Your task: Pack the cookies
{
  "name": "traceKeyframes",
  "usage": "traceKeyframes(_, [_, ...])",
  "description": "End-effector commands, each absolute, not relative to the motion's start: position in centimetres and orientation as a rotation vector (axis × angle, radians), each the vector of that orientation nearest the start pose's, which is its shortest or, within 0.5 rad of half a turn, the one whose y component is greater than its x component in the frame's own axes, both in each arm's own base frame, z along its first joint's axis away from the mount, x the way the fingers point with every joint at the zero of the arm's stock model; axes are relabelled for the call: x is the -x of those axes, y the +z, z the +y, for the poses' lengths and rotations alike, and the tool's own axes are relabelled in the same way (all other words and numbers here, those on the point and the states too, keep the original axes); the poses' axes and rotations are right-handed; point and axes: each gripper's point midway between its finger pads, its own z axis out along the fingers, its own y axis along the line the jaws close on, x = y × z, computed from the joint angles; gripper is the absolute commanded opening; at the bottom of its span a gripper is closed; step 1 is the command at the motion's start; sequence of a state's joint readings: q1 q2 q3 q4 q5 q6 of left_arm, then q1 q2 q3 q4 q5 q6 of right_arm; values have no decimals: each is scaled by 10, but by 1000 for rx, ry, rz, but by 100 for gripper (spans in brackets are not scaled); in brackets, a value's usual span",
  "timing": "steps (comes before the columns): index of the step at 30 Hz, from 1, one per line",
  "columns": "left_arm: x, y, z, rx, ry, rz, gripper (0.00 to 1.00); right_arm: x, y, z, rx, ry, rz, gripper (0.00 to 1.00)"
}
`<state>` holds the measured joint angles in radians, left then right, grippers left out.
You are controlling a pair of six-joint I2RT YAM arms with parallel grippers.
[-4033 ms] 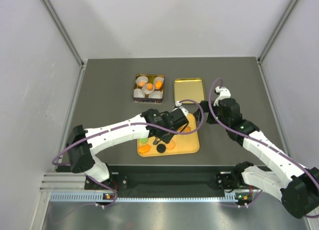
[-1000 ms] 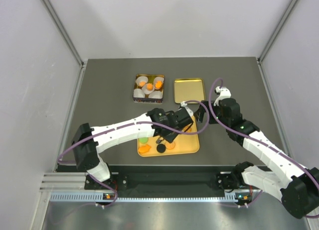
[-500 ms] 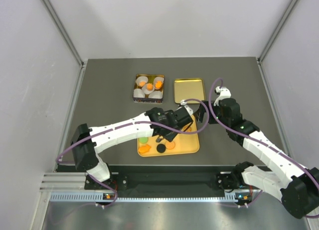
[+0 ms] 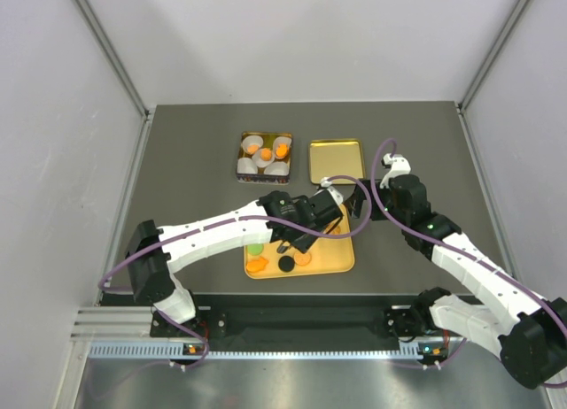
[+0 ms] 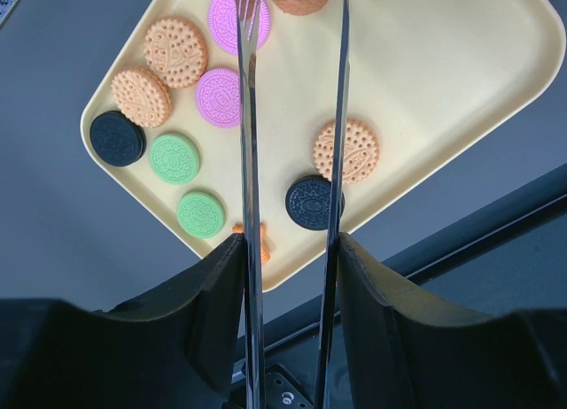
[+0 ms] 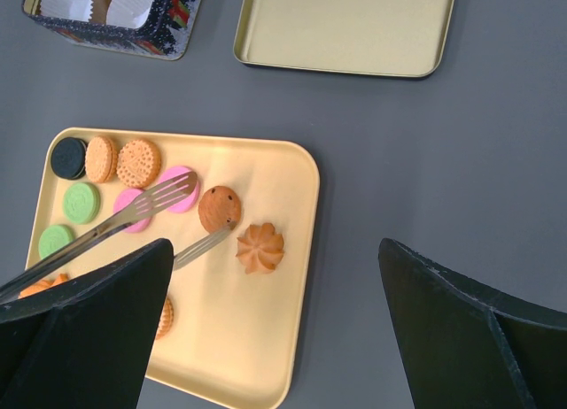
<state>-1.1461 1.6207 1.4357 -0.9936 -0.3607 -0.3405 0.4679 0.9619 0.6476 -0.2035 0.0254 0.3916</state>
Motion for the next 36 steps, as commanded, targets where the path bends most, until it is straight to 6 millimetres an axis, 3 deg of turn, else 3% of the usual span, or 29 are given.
traceKeyframes(1, [-192, 163, -296, -919, -21, 2404, 49, -283, 164, 150, 67, 482, 2082, 100])
traceKeyframes(36, [-194, 142, -296, -962, -32, 2438, 50, -283, 163, 150, 69, 480, 2085, 100])
